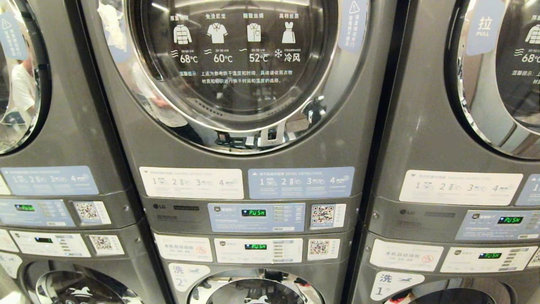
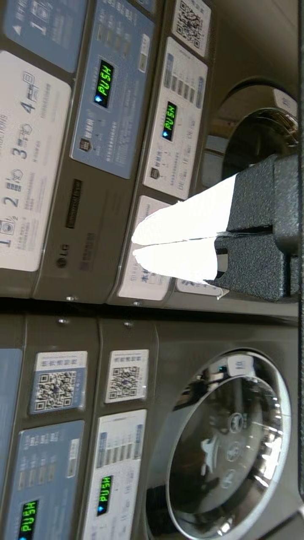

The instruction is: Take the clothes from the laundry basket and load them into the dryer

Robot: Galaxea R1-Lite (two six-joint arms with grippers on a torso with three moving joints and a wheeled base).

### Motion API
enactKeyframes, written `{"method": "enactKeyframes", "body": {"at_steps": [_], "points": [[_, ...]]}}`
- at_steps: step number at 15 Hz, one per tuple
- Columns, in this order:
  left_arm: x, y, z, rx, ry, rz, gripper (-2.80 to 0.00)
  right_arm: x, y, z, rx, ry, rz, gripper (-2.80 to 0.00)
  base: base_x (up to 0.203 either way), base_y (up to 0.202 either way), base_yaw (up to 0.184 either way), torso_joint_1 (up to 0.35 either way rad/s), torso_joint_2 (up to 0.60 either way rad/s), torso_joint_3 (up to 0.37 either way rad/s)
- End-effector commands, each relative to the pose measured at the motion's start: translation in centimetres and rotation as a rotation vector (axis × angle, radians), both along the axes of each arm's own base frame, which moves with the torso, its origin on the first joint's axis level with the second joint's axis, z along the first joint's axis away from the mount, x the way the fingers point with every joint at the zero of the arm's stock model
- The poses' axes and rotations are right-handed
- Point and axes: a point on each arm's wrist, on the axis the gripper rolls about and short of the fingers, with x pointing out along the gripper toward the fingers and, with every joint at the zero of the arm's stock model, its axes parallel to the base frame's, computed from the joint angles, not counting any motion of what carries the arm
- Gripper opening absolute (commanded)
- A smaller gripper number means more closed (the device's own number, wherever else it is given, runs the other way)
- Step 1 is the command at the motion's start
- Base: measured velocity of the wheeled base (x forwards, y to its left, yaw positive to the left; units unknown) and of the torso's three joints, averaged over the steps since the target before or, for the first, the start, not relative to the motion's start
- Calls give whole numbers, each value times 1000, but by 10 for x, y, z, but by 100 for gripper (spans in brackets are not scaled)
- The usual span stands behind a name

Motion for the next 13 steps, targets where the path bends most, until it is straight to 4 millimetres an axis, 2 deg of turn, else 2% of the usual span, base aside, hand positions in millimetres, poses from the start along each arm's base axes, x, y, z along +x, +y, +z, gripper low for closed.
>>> {"method": "enactKeyframes", "body": {"at_steps": [1, 3, 5, 13], "points": [[-29, 0, -36, 12, -127, -3, -280, 1, 0, -1, -1, -3, 0, -280, 0, 0, 0, 0, 0, 0], [-36, 0, -58, 31, -167, -3, -280, 1, 0, -2, -6, 3, 2, -280, 0, 0, 0, 0, 0, 0], [-33, 0, -71, 50, -114, -7, -280, 1, 0, -2, -4, 3, 2, -280, 0, 0, 0, 0, 0, 0], [-33, 0, -71, -7, -113, 10, -280, 1, 0, -2, 10, 4, 0, -280, 0, 0, 0, 0, 0, 0]]}}
